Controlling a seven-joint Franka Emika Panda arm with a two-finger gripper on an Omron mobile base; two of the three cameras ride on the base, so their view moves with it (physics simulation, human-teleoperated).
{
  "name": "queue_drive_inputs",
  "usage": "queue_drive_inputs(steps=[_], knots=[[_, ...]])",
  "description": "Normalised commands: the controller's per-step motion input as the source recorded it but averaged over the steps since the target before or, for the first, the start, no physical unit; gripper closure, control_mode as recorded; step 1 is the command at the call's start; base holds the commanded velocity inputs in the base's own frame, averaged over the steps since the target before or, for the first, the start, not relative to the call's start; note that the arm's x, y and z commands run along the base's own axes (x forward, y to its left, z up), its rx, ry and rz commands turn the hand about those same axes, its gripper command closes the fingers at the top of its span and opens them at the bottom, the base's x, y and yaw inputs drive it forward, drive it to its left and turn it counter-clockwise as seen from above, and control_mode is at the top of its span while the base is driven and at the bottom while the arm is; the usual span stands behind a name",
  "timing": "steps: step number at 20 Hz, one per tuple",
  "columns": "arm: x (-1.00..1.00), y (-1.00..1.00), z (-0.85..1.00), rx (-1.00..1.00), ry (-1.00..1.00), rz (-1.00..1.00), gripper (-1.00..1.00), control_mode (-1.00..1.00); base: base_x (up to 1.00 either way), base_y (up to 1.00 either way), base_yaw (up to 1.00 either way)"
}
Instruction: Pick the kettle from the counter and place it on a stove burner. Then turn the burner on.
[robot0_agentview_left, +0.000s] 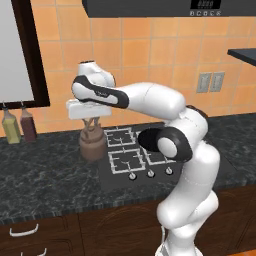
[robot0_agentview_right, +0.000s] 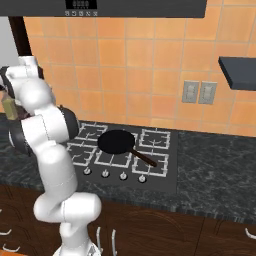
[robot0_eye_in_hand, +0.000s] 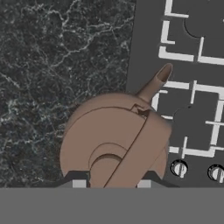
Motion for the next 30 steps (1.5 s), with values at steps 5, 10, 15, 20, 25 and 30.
queue_drive_inputs(steps=[5, 10, 15, 20, 25, 30], knots=[[0.16, -0.78, -0.04, 0.0, 0.0, 0.06, 1.0, -1.0, 0.0, 0.0, 0.0], [0.21, -0.66, -0.14, 0.0, 0.01, 0.08, 1.0, -1.0, 0.0, 0.0, 0.0], [0.05, -0.32, -0.04, 0.0, 0.03, 0.02, 1.0, -1.0, 0.0, 0.0, 0.0], [0.23, -0.15, -0.12, 0.0, 0.08, 0.01, 1.0, -1.0, 0.0, 0.0, 0.0], [0.37, -0.26, -0.31, 0.0, 0.09, 0.02, 1.0, -1.0, 0.0, 0.0, 0.0], [0.35, -0.04, -0.2, 0.0, 0.05, 0.01, 1.0, -1.0, 0.0, 0.0, 0.0]])
